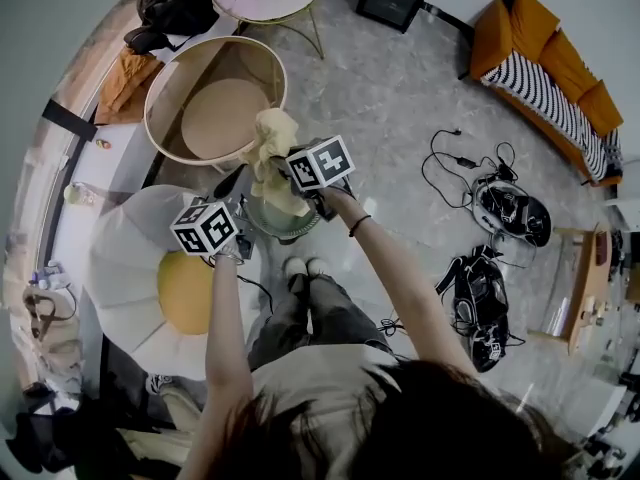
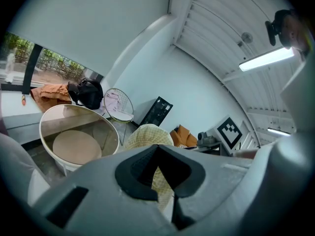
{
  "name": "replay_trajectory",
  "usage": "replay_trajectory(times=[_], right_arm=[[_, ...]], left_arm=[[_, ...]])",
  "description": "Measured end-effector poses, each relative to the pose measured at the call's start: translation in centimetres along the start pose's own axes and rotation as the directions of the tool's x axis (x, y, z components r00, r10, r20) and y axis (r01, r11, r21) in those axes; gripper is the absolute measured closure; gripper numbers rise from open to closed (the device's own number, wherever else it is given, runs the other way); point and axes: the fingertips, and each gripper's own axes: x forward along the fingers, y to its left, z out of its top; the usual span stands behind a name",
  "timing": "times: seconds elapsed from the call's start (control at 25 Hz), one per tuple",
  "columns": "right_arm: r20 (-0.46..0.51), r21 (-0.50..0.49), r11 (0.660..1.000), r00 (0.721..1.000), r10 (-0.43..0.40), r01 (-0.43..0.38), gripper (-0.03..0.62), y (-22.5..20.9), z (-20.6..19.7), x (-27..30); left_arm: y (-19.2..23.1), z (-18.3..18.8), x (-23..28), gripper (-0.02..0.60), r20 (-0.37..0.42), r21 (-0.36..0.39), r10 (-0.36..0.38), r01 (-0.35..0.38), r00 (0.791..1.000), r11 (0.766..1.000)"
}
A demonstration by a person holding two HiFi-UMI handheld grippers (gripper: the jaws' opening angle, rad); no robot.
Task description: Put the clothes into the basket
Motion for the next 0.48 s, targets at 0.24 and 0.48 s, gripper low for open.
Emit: replay_trajectory(times=[0.24,0.48], right_arm=[[-0.049,0.108,0.994,0.998,0.041,-0.035,0.542,-1.3,-1.3,0.9],[-0.122,0.079,0.997,0.992,0.016,-0.006,0.542,-2.6,-2.5,2.1]], left_arm=[[0.2,-2.0,1.6,0.571,-0.049,-0.029,-0.018,0.017,0.999,0.999],[0.5,-3.2,2.9,0.571,-0.069,-0.052,-0.016,0.013,0.997,0.999]])
